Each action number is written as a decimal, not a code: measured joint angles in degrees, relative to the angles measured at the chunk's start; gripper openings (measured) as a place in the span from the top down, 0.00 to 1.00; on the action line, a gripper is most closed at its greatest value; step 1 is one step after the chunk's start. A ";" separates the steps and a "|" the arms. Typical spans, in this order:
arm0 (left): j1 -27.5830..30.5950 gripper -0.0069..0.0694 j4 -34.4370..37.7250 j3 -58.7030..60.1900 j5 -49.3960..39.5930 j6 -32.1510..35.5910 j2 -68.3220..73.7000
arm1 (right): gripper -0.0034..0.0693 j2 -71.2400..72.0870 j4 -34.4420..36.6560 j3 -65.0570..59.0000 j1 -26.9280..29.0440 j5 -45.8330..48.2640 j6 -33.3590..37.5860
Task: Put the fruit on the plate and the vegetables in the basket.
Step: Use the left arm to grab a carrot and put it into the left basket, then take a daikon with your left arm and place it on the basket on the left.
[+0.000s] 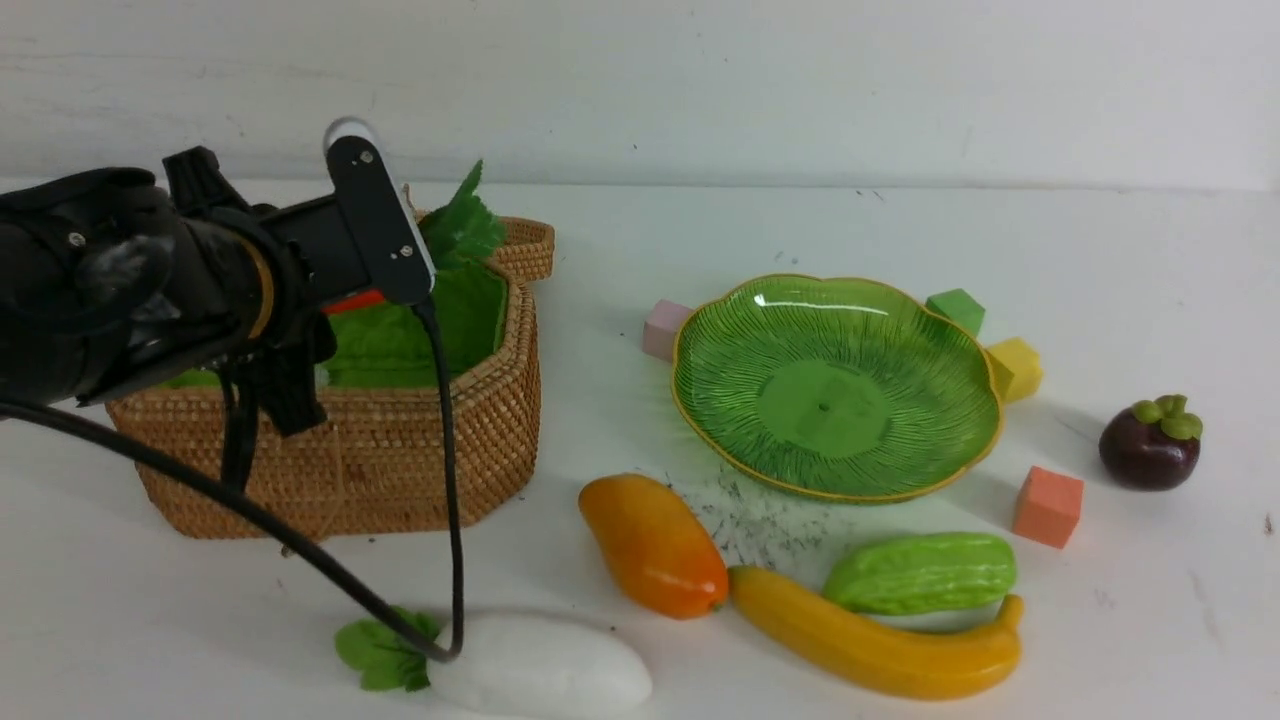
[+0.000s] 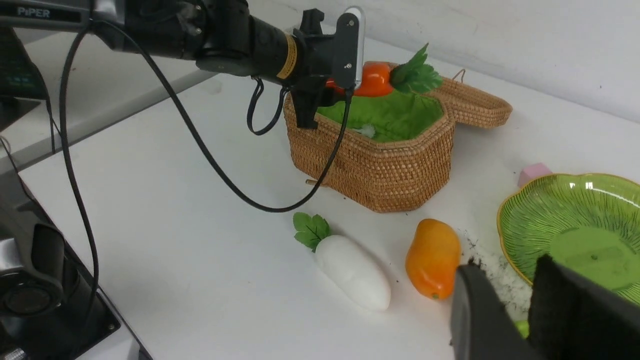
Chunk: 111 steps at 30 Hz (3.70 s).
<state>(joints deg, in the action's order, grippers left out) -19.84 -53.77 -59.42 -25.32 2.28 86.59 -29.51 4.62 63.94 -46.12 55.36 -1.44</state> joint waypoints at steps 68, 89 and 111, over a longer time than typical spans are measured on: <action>-20.82 0.26 42.18 -1.52 -11.00 26.45 16.36 | 0.67 0.00 -0.71 0.00 0.00 11.60 -1.70; -22.06 0.26 15.19 -0.65 -17.36 6.62 -10.50 | 0.67 0.00 -1.53 0.00 0.00 -4.27 -1.01; -7.94 0.26 -9.90 -0.59 -3.40 -13.00 1.05 | 0.66 0.00 -2.32 0.00 0.00 -4.95 -0.40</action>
<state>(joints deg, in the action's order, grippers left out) -27.78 -63.67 -60.01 -28.73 -10.73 87.64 -29.51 2.31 63.94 -46.12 50.41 -1.84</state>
